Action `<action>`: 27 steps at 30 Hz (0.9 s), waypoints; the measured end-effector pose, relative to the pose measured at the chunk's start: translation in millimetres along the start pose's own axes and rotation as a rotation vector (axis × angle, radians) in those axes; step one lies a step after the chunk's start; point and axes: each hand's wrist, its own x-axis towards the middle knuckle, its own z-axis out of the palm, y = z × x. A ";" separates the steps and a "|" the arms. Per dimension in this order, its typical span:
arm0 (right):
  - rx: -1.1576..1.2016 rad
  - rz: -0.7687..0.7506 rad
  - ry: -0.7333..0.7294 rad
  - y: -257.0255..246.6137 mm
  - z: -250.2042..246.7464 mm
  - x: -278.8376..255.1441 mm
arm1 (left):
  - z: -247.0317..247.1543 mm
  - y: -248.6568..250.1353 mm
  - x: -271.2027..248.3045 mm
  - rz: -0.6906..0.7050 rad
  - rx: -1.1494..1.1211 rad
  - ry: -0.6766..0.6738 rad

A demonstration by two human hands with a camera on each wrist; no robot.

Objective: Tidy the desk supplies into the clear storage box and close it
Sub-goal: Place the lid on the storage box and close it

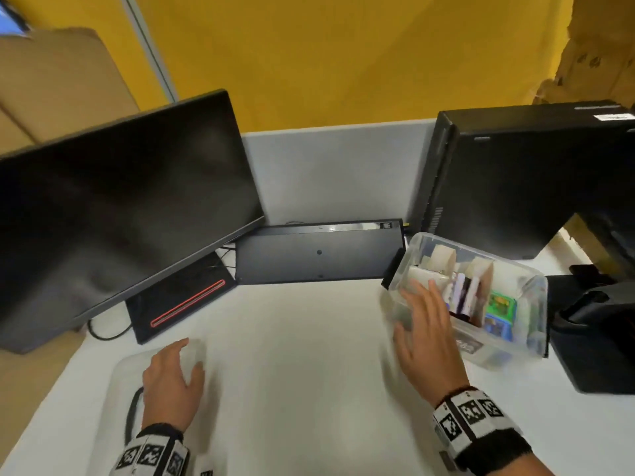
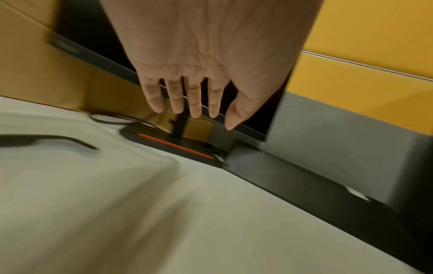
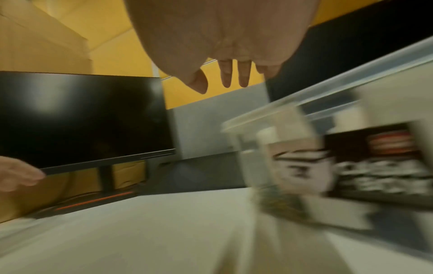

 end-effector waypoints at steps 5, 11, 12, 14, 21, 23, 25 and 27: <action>0.125 -0.280 -0.299 -95.3 81.3 -9.8 | -36.8 -71.1 10.5 -0.373 0.007 0.001; 0.062 -0.390 -0.853 -179.1 157.2 -23.5 | -28.3 -122.8 24.4 -0.501 0.012 -0.146; 0.030 -0.399 -0.904 -187.9 165.8 -25.5 | -24.2 -124.8 25.3 -0.485 -0.008 -0.168; -0.005 -0.402 -0.984 -203.2 178.0 -29.3 | -16.6 -124.5 25.2 -0.443 -0.025 -0.194; -0.047 -0.384 -1.036 -208.9 190.5 -35.1 | -28.4 -106.3 33.5 -0.585 -0.327 -0.127; -0.019 -0.359 -1.017 -203.0 189.3 -27.3 | -38.8 -99.2 38.0 -0.578 -0.448 -0.130; -0.006 -0.357 -0.955 -198.8 186.4 -14.9 | -46.4 -90.6 42.5 -0.494 -0.469 -0.149; -0.007 -0.400 -0.774 -199.1 181.1 0.6 | -52.0 -77.1 46.6 -0.344 -0.471 -0.147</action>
